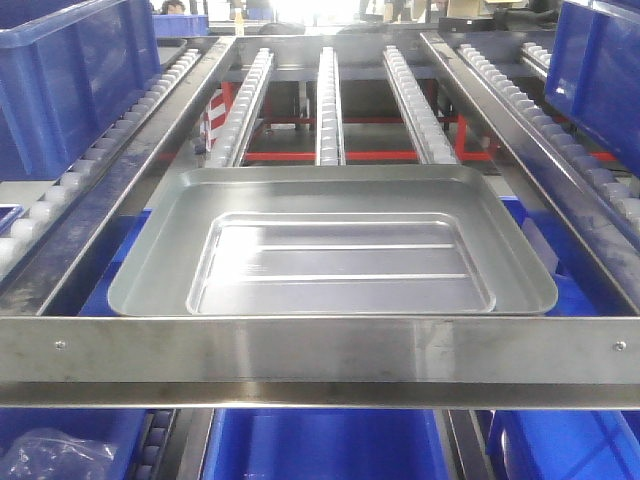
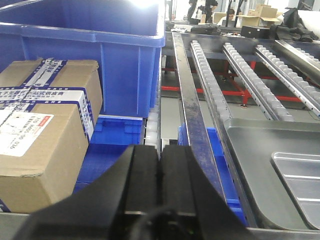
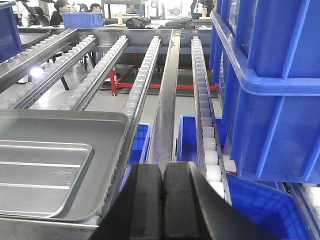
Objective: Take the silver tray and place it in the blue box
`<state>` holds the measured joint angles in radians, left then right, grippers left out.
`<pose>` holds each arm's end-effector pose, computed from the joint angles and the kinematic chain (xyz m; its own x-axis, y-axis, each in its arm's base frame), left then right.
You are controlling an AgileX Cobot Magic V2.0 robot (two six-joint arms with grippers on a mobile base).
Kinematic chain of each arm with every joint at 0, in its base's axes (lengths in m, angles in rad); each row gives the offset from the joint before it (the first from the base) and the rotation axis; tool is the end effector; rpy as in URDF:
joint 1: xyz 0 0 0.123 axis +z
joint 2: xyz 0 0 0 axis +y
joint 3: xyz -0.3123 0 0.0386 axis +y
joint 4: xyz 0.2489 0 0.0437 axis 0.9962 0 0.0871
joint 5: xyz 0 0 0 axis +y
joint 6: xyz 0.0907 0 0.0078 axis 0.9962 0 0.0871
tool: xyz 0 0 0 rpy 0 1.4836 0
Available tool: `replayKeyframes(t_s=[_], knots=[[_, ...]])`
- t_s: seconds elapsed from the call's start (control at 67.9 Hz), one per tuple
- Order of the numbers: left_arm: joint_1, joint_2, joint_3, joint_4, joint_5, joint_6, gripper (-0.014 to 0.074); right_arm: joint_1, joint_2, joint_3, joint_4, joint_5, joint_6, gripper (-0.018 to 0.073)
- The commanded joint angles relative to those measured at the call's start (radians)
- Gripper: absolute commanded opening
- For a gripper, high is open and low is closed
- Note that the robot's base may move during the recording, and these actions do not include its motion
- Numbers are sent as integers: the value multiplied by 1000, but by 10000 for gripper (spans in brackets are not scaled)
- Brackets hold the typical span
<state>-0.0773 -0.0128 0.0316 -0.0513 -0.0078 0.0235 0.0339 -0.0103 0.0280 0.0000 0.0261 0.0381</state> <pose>0.0276 -0.0021 0.2034 0.0737 -0.0336 -0.9967 0.0789 0.9965 -0.0277 0.0279 0.0009 0.2015 0.0420 0.0395 -0.9983 -0.0355 0.9986 0.0381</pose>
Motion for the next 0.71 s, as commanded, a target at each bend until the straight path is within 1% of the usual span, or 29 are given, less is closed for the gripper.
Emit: replayKeyframes(t_s=[0.0, 0.516, 0.692], knots=[[-4, -12, 16, 1, -77, 3, -92, -7, -21, -18, -8, -87, 0, 51], [-4, -12, 16, 1, -79, 3, -92, -7, -21, -18, -8, -87, 0, 51], [-4, -12, 12, 1, -81, 3, -92, -7, -21, -19, -8, -141, 2, 51]])
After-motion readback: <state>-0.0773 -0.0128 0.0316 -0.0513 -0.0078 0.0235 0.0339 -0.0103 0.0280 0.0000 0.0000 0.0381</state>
